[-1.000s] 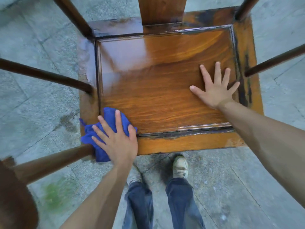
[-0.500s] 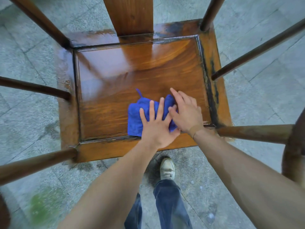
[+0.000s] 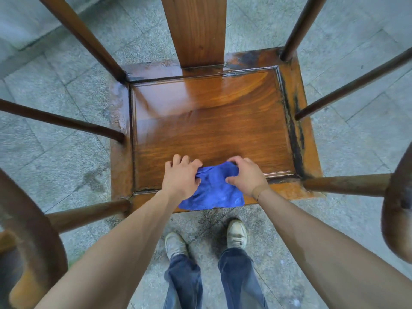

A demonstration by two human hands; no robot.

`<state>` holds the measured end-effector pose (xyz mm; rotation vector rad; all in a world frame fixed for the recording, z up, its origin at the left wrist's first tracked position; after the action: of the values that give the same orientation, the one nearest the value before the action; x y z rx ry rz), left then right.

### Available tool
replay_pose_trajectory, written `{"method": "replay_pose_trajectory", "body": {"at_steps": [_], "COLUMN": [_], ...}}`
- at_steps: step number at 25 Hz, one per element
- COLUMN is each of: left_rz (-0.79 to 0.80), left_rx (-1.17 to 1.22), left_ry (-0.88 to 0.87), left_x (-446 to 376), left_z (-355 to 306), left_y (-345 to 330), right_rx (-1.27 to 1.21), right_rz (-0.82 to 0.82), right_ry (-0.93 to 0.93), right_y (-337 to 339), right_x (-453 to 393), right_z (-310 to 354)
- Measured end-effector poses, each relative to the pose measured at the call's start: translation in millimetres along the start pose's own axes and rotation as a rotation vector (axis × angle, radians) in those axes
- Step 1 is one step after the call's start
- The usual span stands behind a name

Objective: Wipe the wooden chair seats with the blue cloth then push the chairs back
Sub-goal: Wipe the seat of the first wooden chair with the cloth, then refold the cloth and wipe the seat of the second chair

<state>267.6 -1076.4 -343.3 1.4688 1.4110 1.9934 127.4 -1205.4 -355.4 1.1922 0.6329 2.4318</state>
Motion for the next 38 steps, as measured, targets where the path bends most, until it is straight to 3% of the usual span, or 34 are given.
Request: {"method": "replay_pose_trajectory", "body": {"at_steps": [2, 7, 12, 14, 20, 23, 28, 32, 38], "left_rz": [-0.025, -0.084, -0.454, -0.53, -0.695, -0.642, -0.614, -0.658, -0.683], "left_rx": [0.067, 0.606, 0.901, 0.969, 1.122, 1.154, 0.985, 0.988, 1.158], "left_ry": [-0.021, -0.033, -0.035, -0.081, -0.334, -0.455, -0.649, -0.667, -0.688], "left_x": [8.3, 41.7, 96.0, 120.9, 226.7, 265.4, 321.3, 343.2, 351.8], "left_z": [0.6, 8.3, 21.8, 24.8, 29.3, 31.9, 38.8, 46.5, 39.7], "left_y": [-1.0, 23.5, 133.1, 190.9, 373.1, 426.1, 510.9, 545.0, 563.5], "right_rx": [0.08, -0.132, -0.198, -0.196, -0.121, -0.06, -0.098, -0.179, -0.559], "right_rz": [-0.019, -0.069, -0.212, -0.272, -0.374, -0.325, -0.24, -0.304, -0.594], "right_ry": [0.02, 0.15, 0.347, 0.451, 0.664, 0.796, 0.995, 0.987, 0.869], "right_y": [0.7, 30.5, 114.0, 157.0, 278.3, 309.6, 345.1, 357.9, 363.8], "right_x": [8.7, 45.5, 113.1, 151.9, 295.0, 351.7, 431.2, 455.7, 481.2], "right_z": [1.9, 31.5, 111.4, 153.2, 276.6, 321.8, 393.3, 416.5, 392.2]}}
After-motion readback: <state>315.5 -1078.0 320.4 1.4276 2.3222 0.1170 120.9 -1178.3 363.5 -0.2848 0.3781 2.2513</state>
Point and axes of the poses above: each hand's wrist, its own x-axis away from the middle knuckle, its own y-axis out of the back of the hand, z = x × y, the point moved 5 cm from there along -x, towards the middle knuckle, and after that the axes turned 6 degrees about -x, right-handed, at the moved point
